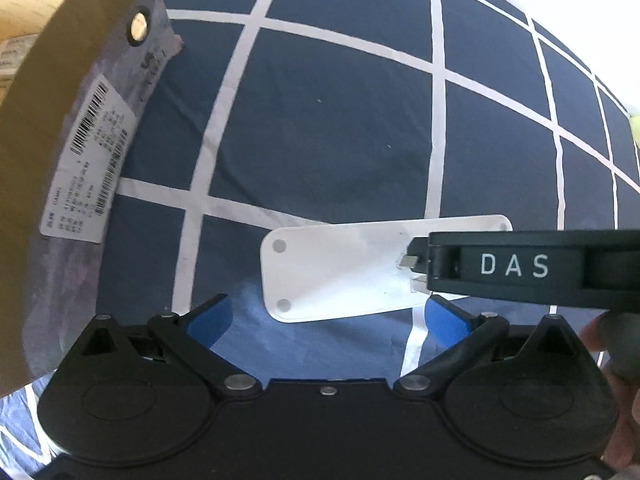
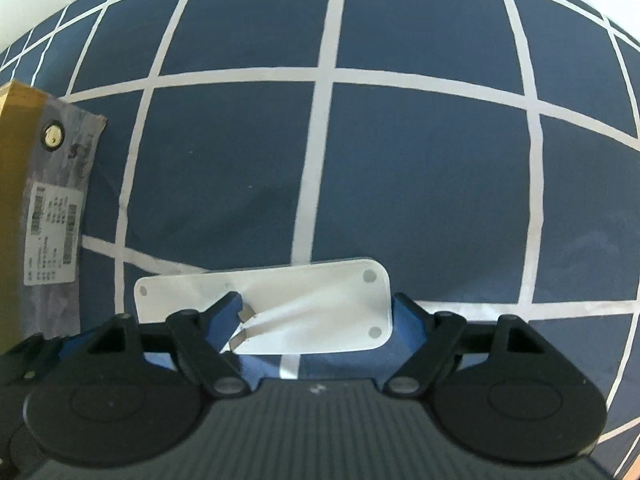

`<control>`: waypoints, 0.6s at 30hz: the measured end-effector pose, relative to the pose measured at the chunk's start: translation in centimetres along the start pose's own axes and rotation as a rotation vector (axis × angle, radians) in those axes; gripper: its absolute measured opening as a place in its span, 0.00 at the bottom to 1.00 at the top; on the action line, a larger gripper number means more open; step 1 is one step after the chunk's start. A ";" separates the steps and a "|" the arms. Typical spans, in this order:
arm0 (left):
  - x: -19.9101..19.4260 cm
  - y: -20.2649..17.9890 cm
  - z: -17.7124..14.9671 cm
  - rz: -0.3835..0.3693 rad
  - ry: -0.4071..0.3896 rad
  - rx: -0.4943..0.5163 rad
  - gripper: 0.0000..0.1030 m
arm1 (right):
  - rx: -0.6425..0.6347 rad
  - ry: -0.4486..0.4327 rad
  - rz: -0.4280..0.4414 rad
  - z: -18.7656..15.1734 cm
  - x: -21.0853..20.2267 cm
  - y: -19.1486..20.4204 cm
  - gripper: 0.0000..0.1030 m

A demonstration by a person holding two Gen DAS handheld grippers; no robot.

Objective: Organize objects
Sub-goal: 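Close the right tool on the edge of the white power socket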

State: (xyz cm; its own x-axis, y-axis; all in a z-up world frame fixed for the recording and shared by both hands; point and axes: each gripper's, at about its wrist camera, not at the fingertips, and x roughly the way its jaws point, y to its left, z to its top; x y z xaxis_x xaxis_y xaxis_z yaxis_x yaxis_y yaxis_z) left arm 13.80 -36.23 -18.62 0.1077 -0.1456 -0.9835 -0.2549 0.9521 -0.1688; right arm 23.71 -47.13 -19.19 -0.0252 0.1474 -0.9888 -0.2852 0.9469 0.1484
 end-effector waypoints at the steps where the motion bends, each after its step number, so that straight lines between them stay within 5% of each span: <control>1: 0.1 0.0 0.0 -0.010 -0.001 -0.004 1.00 | -0.006 -0.002 0.001 0.0 0.0 0.0 0.78; 14: 0.5 0.4 0.3 -0.022 -0.002 -0.023 1.00 | -0.060 0.002 0.039 0.3 0.0 -0.8 0.78; 18: 0.7 0.2 0.4 -0.028 -0.002 -0.019 0.93 | -0.061 -0.001 0.037 0.1 -0.2 -0.5 0.78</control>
State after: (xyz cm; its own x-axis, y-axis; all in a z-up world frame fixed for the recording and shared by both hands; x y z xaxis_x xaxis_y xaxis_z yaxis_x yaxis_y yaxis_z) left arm 14.18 -36.01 -19.28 0.1167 -0.1720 -0.9782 -0.2695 0.9425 -0.1979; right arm 23.97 -47.65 -19.07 -0.0356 0.1825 -0.9826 -0.3418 0.9217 0.1836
